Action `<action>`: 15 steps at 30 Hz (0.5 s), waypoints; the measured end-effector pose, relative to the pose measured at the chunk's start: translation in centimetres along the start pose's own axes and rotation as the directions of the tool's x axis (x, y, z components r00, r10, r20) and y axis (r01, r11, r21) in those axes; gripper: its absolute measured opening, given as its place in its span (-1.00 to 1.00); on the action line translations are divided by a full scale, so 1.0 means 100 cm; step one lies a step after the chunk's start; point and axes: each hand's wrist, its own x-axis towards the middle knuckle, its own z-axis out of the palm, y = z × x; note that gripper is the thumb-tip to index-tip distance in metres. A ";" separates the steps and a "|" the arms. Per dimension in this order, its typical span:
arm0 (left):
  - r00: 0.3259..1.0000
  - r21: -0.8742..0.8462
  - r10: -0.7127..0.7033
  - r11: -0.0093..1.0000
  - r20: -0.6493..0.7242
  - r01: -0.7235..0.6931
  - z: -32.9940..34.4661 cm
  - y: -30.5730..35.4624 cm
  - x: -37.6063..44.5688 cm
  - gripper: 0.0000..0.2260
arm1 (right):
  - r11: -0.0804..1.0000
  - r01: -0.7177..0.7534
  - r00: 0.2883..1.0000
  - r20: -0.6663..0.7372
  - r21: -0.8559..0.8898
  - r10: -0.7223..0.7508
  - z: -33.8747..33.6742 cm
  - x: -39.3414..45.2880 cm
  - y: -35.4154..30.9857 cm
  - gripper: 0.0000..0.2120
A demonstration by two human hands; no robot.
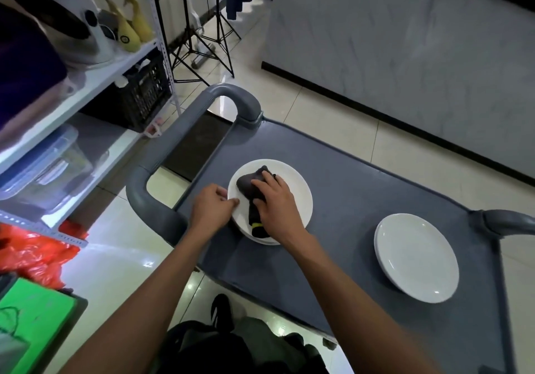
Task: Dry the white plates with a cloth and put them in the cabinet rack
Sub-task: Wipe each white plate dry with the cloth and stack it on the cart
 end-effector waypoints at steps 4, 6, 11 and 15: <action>0.999 -0.054 -0.038 0.998 0.039 0.040 -0.001 0.004 0.005 -0.83 | 0.999 0.005 1.000 -0.001 -0.038 -0.005 0.005 -0.010 0.002 -0.47; 0.998 -0.059 -0.035 0.998 0.056 0.039 -0.002 0.006 0.005 -0.81 | 0.999 -0.016 0.999 -0.036 -0.040 0.014 0.007 -0.013 0.000 -0.44; 0.995 -0.071 -0.004 0.997 0.096 0.011 -0.008 0.013 0.005 -0.88 | 0.999 -0.044 0.995 -0.084 0.019 0.046 0.008 -0.018 -0.003 -0.45; 0.988 -0.089 0.030 0.996 0.149 -0.017 -0.011 0.019 0.001 -0.87 | 0.997 -0.035 0.997 -0.070 0.071 0.040 0.005 -0.019 -0.002 -0.48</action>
